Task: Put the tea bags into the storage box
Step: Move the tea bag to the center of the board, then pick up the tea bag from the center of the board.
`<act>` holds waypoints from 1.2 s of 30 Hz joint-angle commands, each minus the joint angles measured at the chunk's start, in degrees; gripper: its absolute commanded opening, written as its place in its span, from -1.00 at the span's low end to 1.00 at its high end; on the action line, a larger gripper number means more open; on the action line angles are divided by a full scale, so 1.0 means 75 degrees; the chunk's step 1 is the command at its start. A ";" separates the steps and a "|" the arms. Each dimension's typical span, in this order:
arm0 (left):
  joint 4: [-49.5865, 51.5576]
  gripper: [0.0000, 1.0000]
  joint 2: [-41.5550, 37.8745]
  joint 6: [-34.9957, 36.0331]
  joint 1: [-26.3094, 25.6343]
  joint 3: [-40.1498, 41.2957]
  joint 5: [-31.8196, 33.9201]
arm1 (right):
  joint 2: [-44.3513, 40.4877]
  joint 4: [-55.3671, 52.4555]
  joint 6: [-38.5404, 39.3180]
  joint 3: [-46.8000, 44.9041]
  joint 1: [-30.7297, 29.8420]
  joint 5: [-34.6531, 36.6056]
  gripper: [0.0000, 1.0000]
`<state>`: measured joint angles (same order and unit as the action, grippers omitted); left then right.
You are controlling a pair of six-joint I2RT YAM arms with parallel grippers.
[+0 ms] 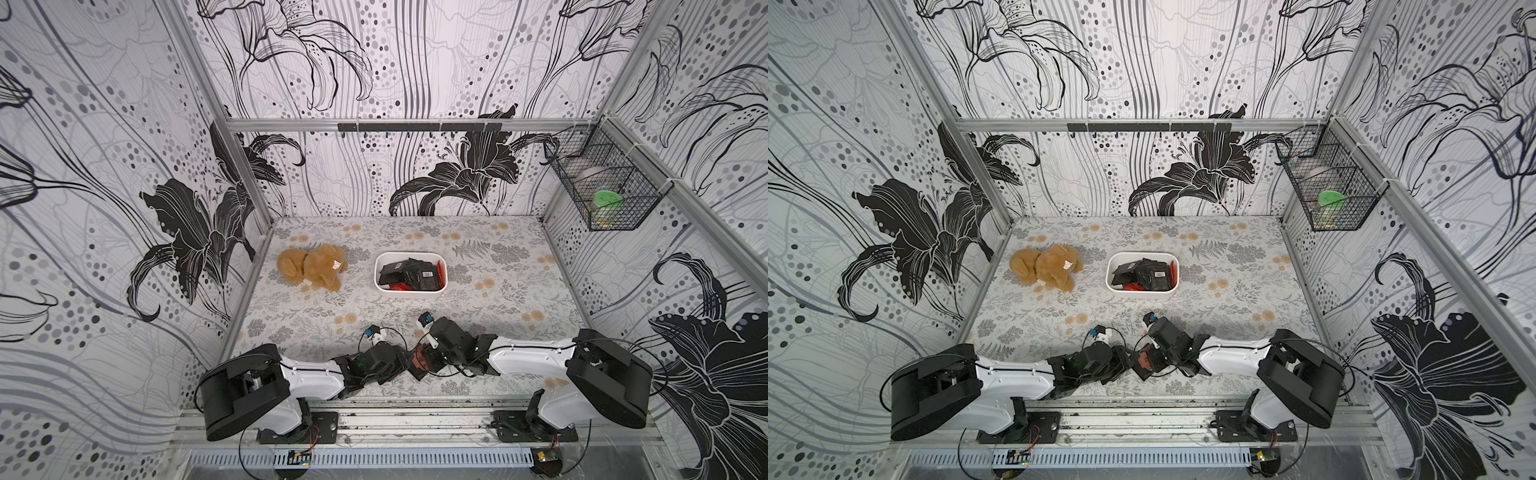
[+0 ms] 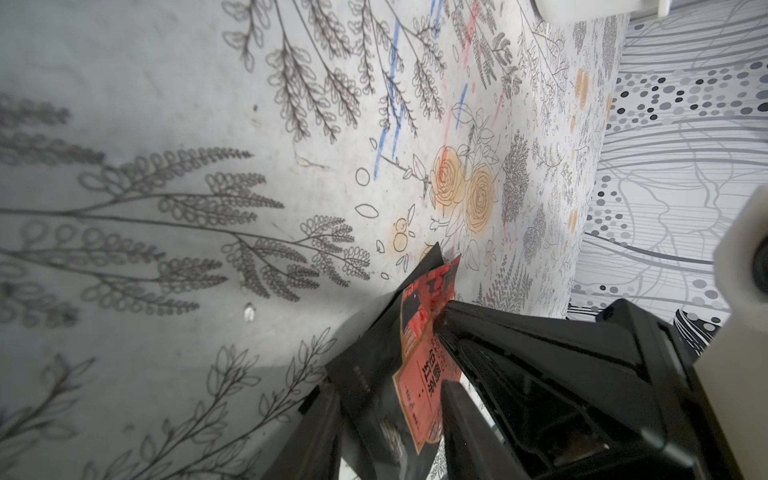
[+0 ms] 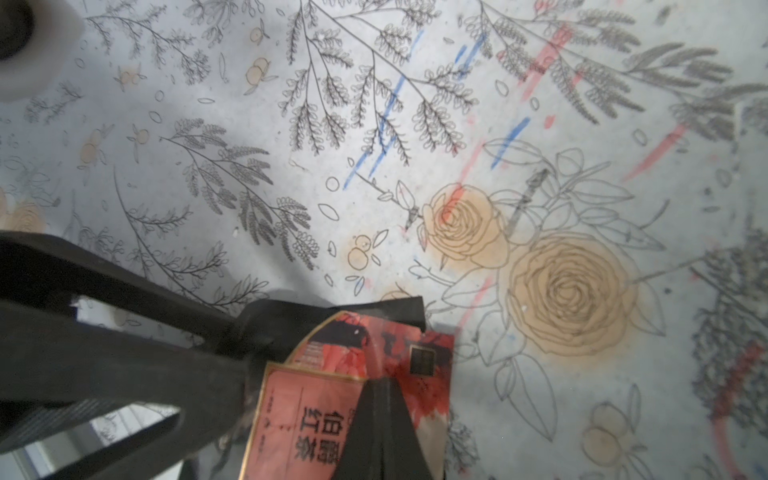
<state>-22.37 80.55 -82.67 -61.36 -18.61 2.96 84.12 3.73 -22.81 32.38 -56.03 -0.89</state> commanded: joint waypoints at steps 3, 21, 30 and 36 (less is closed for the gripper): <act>-0.0869 -0.19 0.0267 -0.0319 -0.0091 0.0066 0.0144 | 0.0175 -0.0334 0.0164 0.0042 -0.0076 -0.0093 -1.00; -0.1049 -0.47 0.0861 -0.0219 -0.0096 -0.0475 0.0065 | 0.0014 -0.0282 0.0151 -0.0039 -0.0076 -0.0069 -1.00; -0.0954 -0.87 0.0776 -0.0162 -0.0092 -0.0466 0.0043 | -0.0423 -0.0185 0.0124 -0.0237 -0.0076 0.0110 -1.00; -0.0325 -1.00 0.0265 0.0432 -0.0047 -0.0601 -0.0103 | -0.1158 -0.0375 -0.0087 -0.0466 -0.0076 0.1130 -0.98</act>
<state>-26.06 84.71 -83.24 -61.82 -21.08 2.87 78.41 3.20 -22.90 30.04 -56.36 2.00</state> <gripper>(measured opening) 0.040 0.050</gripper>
